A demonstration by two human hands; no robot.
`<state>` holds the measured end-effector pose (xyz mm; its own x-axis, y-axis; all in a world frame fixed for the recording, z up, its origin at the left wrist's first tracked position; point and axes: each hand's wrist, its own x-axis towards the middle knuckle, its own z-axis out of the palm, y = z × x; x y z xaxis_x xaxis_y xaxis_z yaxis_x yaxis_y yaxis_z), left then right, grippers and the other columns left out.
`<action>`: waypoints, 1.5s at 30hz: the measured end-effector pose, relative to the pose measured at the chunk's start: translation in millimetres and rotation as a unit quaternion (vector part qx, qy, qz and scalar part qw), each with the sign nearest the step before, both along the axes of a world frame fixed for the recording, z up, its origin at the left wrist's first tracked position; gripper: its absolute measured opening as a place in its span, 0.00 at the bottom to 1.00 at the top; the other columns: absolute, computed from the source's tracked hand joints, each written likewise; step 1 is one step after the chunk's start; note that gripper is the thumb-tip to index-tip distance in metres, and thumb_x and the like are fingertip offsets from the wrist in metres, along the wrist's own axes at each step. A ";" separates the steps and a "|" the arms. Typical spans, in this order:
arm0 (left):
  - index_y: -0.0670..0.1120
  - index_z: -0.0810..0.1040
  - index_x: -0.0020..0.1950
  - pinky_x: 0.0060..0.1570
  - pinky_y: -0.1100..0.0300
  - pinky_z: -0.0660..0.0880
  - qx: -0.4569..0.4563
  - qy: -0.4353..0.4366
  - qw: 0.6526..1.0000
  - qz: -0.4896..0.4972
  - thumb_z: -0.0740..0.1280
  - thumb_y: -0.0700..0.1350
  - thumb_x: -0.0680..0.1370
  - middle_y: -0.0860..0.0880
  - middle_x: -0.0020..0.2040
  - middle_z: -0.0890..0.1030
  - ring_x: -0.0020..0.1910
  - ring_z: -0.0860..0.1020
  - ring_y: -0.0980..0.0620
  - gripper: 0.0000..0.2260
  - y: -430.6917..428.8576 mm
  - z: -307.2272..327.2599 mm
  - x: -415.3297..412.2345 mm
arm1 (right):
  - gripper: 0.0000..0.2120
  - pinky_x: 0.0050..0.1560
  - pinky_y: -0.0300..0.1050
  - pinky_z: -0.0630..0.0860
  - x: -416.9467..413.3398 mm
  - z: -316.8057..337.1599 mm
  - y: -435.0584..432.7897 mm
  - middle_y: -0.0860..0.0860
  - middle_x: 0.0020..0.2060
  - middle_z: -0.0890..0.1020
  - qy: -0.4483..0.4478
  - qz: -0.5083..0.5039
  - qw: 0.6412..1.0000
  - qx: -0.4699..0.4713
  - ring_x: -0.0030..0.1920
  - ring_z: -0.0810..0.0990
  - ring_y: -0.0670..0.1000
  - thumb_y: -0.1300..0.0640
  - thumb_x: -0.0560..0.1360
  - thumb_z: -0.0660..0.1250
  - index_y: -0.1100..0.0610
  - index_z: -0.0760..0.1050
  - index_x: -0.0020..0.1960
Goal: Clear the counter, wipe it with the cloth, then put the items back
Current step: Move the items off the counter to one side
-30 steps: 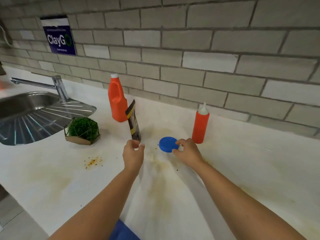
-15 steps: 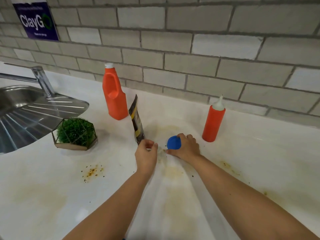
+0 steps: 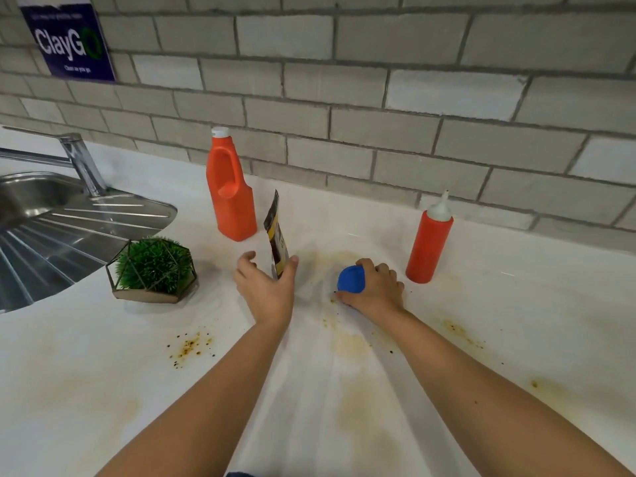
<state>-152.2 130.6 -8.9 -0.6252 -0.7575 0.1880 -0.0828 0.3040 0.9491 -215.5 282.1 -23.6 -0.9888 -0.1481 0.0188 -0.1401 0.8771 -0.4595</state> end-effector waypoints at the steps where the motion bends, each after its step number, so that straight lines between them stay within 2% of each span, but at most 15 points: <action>1: 0.43 0.61 0.71 0.61 0.53 0.67 0.008 -0.007 1.000 -0.018 0.72 0.52 0.71 0.42 0.65 0.66 0.63 0.67 0.45 0.33 0.1 4.3 -3.3 | 0.35 0.62 0.50 0.64 2.2 2.9 1.3 0.53 0.60 0.69 0.002 -0.001 1.000 -0.006 0.63 0.67 0.56 0.37 0.64 0.71 0.48 0.63 0.66; 2: 0.44 0.59 0.73 0.63 0.52 0.66 0.012 -0.014 0.999 -0.034 0.70 0.52 0.73 0.41 0.67 0.65 0.65 0.67 0.44 0.34 -0.7 6.4 -7.3 | 0.35 0.62 0.50 0.64 4.7 5.8 2.9 0.52 0.61 0.69 0.004 -0.001 1.000 -0.011 0.63 0.67 0.56 0.37 0.64 0.71 0.48 0.63 0.66; 4: 0.45 0.62 0.73 0.62 0.50 0.67 0.002 -0.021 0.999 -0.049 0.65 0.51 0.77 0.39 0.65 0.68 0.64 0.69 0.41 0.26 -2.3 6.8 -15.8 | 0.36 0.62 0.50 0.65 9.6 12.1 7.6 0.52 0.61 0.68 0.007 -0.001 1.000 -0.018 0.64 0.67 0.55 0.38 0.65 0.71 0.48 0.62 0.67; 6: 0.40 0.71 0.63 0.55 0.51 0.71 -0.006 -0.006 0.999 -0.049 0.58 0.47 0.80 0.36 0.58 0.74 0.58 0.73 0.38 0.15 -2.9 7.4 -21.9 | 0.36 0.63 0.50 0.67 13.5 18.1 13.5 0.52 0.62 0.68 0.011 -0.005 1.000 -0.027 0.64 0.66 0.55 0.39 0.65 0.71 0.48 0.62 0.68; 7: 0.37 0.73 0.58 0.50 0.53 0.70 -0.001 0.002 0.999 -0.044 0.56 0.45 0.81 0.36 0.53 0.75 0.54 0.75 0.37 0.14 -2.0 8.3 -23.1 | 0.36 0.63 0.51 0.68 15.0 20.9 16.9 0.52 0.62 0.68 0.011 -0.009 0.999 -0.034 0.64 0.66 0.55 0.39 0.65 0.72 0.48 0.62 0.68; 10: 0.35 0.75 0.54 0.44 0.57 0.66 0.020 0.015 0.999 -0.033 0.53 0.45 0.82 0.38 0.47 0.76 0.51 0.76 0.38 0.16 4.7 12.1 -21.2 | 0.35 0.63 0.50 0.67 18.7 28.2 28.0 0.52 0.62 0.68 0.014 -0.022 0.999 -0.046 0.64 0.66 0.55 0.41 0.67 0.72 0.48 0.61 0.68; 14: 0.35 0.74 0.56 0.49 0.55 0.68 0.034 0.045 0.997 -0.049 0.53 0.47 0.82 0.36 0.54 0.77 0.54 0.75 0.39 0.17 17.6 20.4 -17.8 | 0.35 0.64 0.49 0.64 23.3 33.1 43.5 0.52 0.64 0.66 0.017 -0.043 0.998 -0.034 0.65 0.65 0.55 0.41 0.67 0.71 0.47 0.60 0.69; 19: 0.37 0.74 0.57 0.49 0.57 0.68 0.024 0.083 0.989 -0.116 0.54 0.48 0.82 0.38 0.53 0.77 0.53 0.75 0.41 0.17 48.9 35.1 -15.2 | 0.35 0.62 0.48 0.66 33.6 37.4 64.8 0.52 0.64 0.66 0.023 -0.076 0.996 -0.036 0.64 0.66 0.55 0.41 0.67 0.71 0.47 0.61 0.68; 26: 0.38 0.73 0.60 0.50 0.57 0.68 0.035 0.088 0.976 -0.197 0.53 0.47 0.82 0.38 0.55 0.76 0.55 0.75 0.42 0.16 115.8 49.6 -5.0 | 0.36 0.61 0.48 0.66 62.2 49.6 122.1 0.52 0.62 0.68 0.030 -0.138 0.990 -0.019 0.64 0.67 0.55 0.40 0.67 0.71 0.48 0.61 0.69; 32: 0.38 0.73 0.62 0.56 0.52 0.71 0.045 0.089 0.955 -0.279 0.53 0.49 0.82 0.38 0.57 0.76 0.57 0.75 0.41 0.18 198.0 60.2 12.9 | 0.35 0.61 0.49 0.66 106.7 65.6 207.4 0.53 0.62 0.68 0.057 -0.209 0.976 -0.018 0.63 0.67 0.55 0.41 0.67 0.71 0.49 0.61 0.69; 36: 0.37 0.73 0.61 0.53 0.55 0.69 0.055 0.095 0.939 -0.327 0.54 0.47 0.82 0.38 0.56 0.76 0.55 0.74 0.42 0.17 267.0 71.4 37.0 | 0.35 0.61 0.50 0.65 146.9 74.4 273.2 0.54 0.62 0.69 0.077 -0.256 0.963 -0.026 0.63 0.67 0.56 0.41 0.67 0.72 0.50 0.63 0.68; 45: 0.39 0.73 0.60 0.55 0.53 0.71 0.080 0.080 0.907 -0.405 0.53 0.49 0.82 0.40 0.57 0.77 0.56 0.75 0.41 0.17 429.7 76.2 115.4 | 0.35 0.62 0.48 0.68 262.1 86.3 437.0 0.56 0.61 0.68 0.097 -0.342 0.934 -0.044 0.61 0.68 0.56 0.43 0.67 0.73 0.52 0.63 0.68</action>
<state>-36.8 560.3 67.3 -0.9635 -0.0868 0.2534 0.2487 0.0618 0.9666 46.6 719.2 62.7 -0.8279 0.5276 0.1902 0.3508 0.7518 -0.5583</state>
